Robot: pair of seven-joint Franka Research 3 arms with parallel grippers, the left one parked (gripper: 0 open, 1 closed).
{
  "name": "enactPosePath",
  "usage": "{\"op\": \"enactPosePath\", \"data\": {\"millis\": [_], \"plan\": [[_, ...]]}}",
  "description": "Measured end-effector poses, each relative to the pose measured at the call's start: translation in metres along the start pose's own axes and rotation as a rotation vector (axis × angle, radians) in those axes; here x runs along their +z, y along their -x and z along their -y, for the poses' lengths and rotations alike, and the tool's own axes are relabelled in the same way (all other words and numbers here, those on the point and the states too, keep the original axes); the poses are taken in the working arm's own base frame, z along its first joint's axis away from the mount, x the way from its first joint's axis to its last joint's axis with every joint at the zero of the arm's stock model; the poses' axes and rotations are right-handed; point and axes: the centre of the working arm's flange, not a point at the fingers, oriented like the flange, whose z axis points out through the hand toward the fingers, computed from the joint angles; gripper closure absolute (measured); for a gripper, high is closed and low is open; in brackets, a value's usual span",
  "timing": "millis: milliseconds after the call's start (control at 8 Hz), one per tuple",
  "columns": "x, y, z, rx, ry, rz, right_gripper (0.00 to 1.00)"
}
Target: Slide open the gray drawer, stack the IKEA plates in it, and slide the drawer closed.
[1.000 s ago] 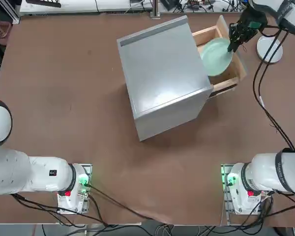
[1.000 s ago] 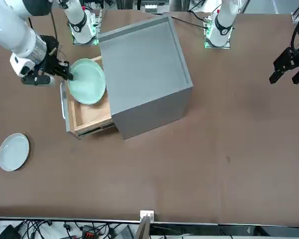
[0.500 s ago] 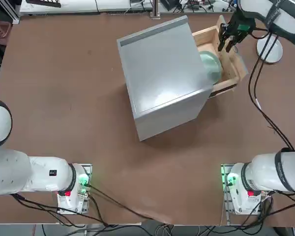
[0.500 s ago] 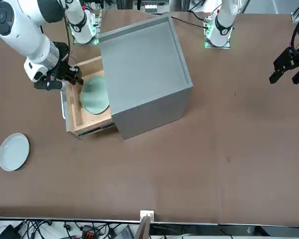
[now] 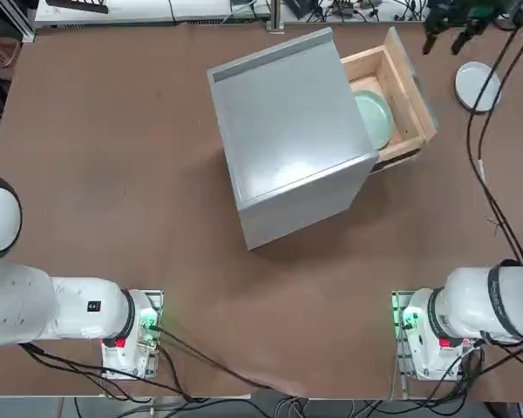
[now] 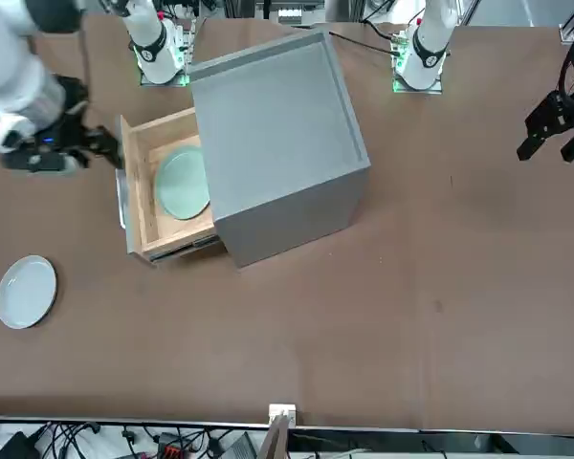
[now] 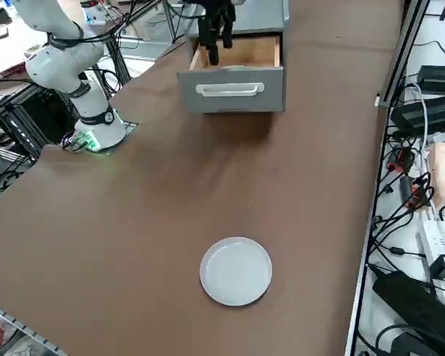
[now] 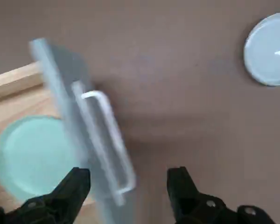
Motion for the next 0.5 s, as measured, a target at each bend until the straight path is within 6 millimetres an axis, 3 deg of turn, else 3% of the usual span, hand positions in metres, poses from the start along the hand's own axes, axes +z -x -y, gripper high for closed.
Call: {"op": "enactPosePath", "data": {"millis": [250,500], "plan": [[0.028,-0.026,-0.111,0.089,-0.015,0.0,0.0],[0.076,-0.052,-0.202,0.215,-0.053,-0.022,0.0]]}}
